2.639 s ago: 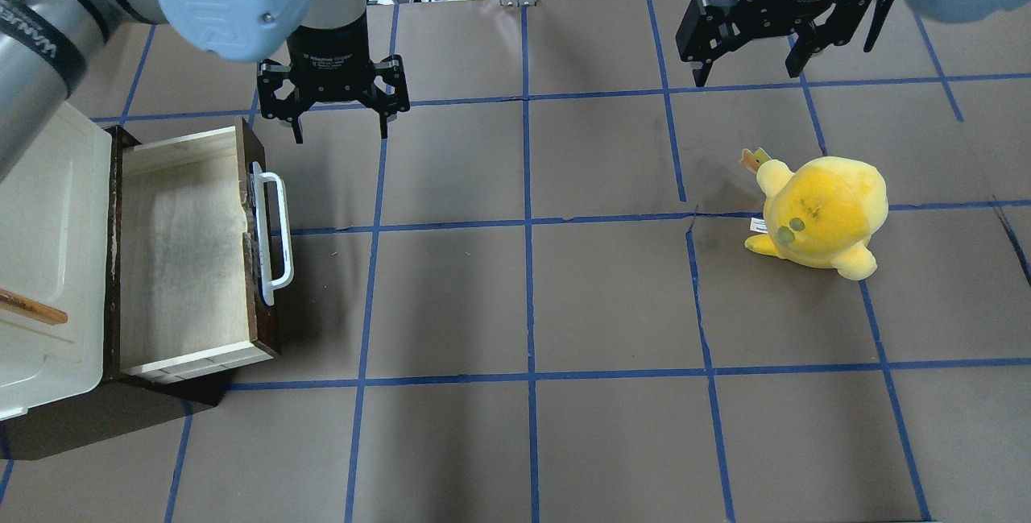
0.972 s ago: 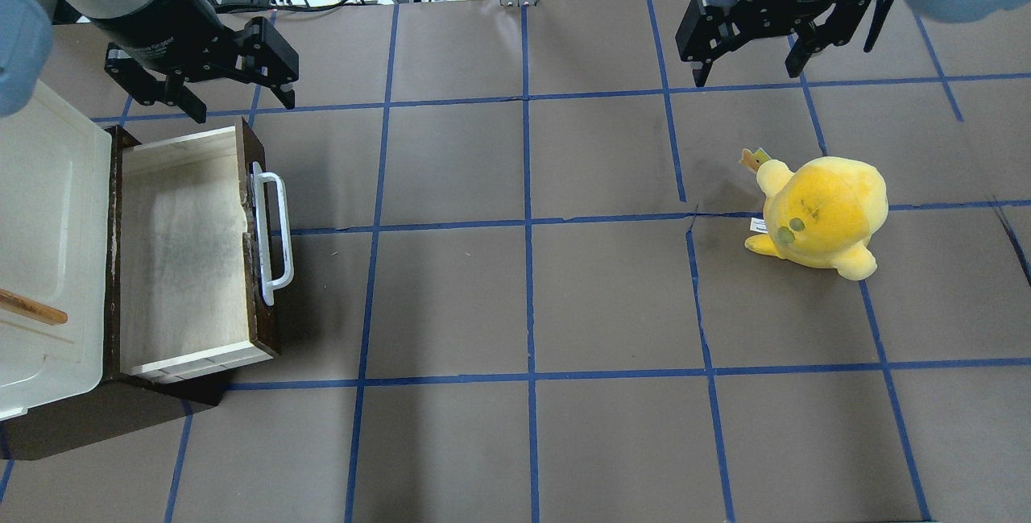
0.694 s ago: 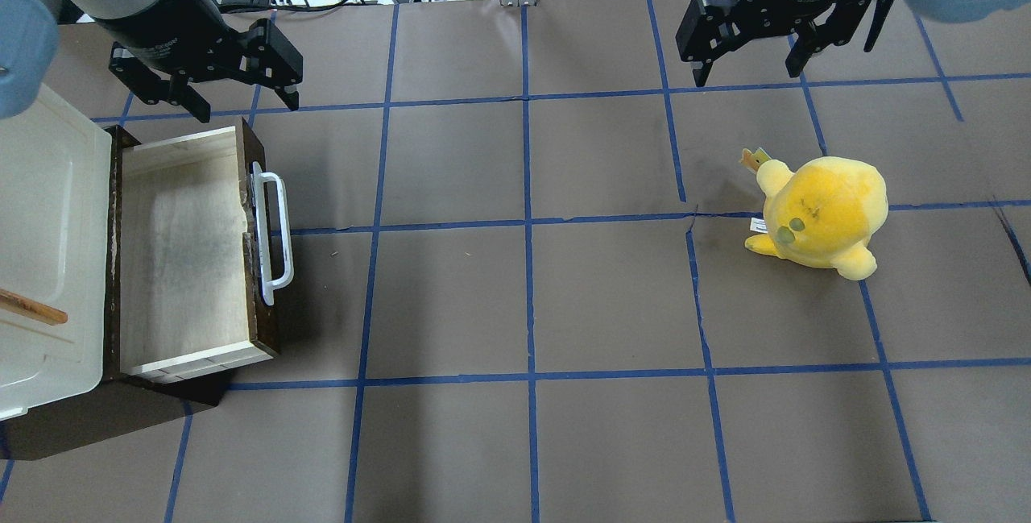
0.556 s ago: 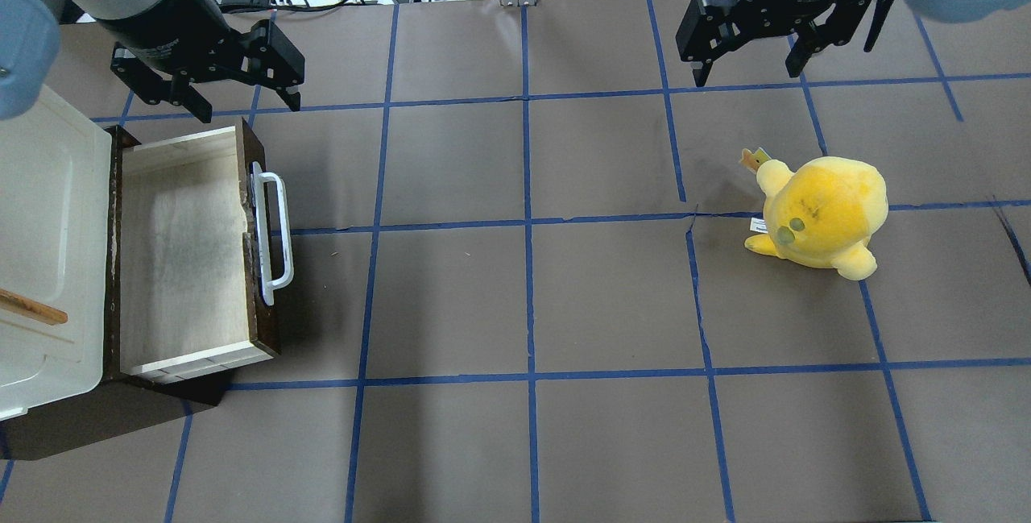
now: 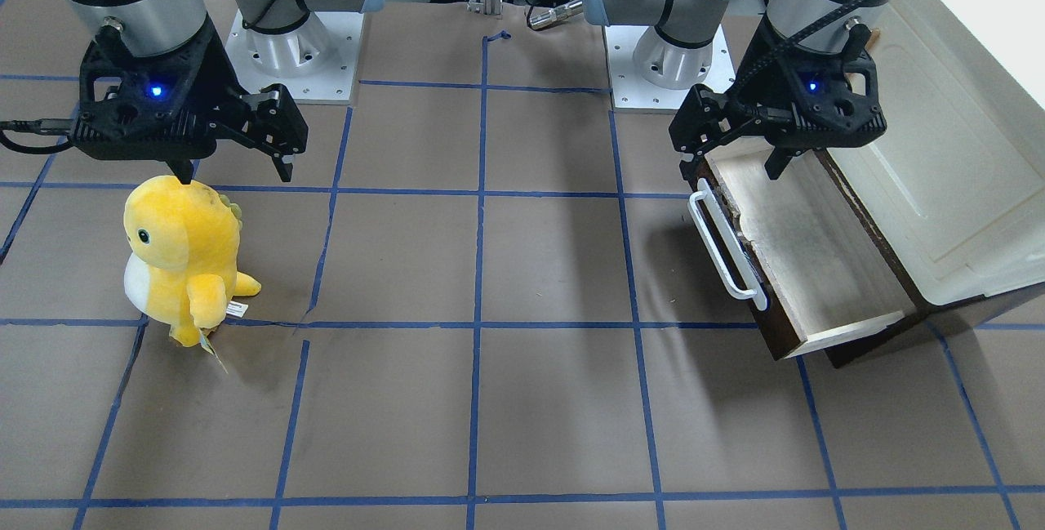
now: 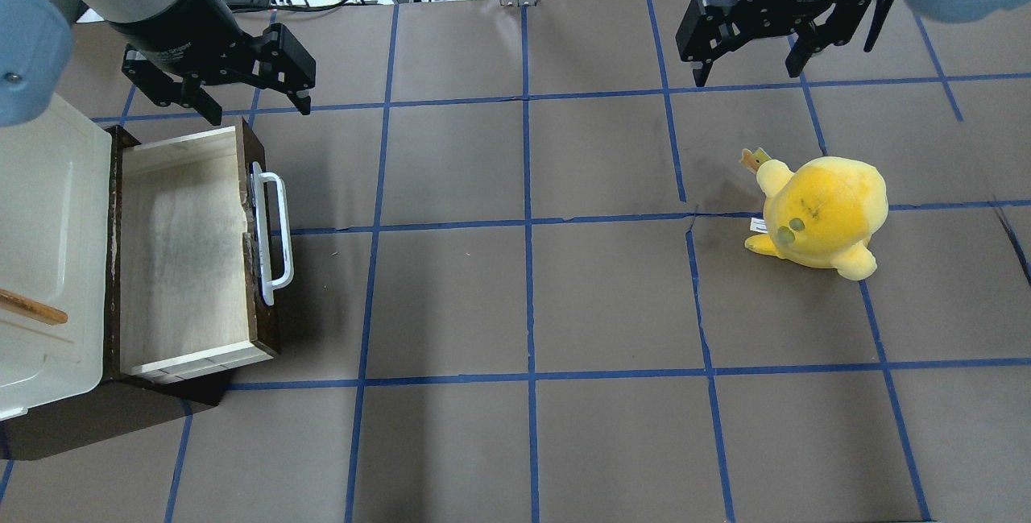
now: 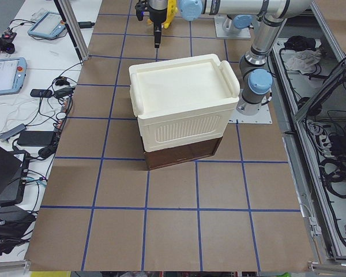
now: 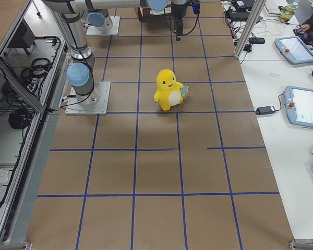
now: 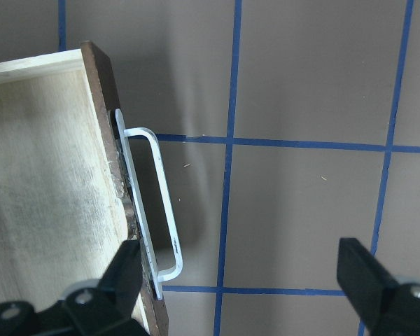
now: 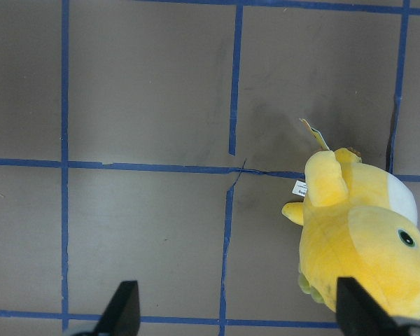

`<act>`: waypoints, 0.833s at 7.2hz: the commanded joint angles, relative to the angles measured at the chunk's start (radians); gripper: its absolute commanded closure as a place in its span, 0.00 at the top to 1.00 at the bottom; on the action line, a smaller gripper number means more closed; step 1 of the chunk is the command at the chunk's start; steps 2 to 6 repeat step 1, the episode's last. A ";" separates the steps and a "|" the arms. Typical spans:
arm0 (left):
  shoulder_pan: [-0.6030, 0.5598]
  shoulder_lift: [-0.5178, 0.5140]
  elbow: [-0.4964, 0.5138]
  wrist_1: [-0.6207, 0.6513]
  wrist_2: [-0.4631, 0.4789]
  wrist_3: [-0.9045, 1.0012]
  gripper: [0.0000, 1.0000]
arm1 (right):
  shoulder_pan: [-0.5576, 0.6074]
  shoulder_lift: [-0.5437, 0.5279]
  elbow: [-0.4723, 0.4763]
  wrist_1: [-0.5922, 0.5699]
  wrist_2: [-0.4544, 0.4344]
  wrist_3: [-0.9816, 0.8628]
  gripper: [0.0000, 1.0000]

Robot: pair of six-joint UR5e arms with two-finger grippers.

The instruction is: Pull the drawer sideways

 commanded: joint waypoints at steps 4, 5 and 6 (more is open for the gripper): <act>-0.002 0.003 -0.003 -0.002 0.000 -0.001 1.00 | 0.000 0.000 0.000 0.000 0.002 0.000 1.00; -0.002 0.003 -0.003 -0.002 0.000 -0.001 1.00 | 0.000 0.000 0.000 0.000 0.002 0.000 1.00; -0.002 0.003 -0.003 -0.002 0.000 -0.001 1.00 | 0.000 0.000 0.000 0.000 0.002 0.000 1.00</act>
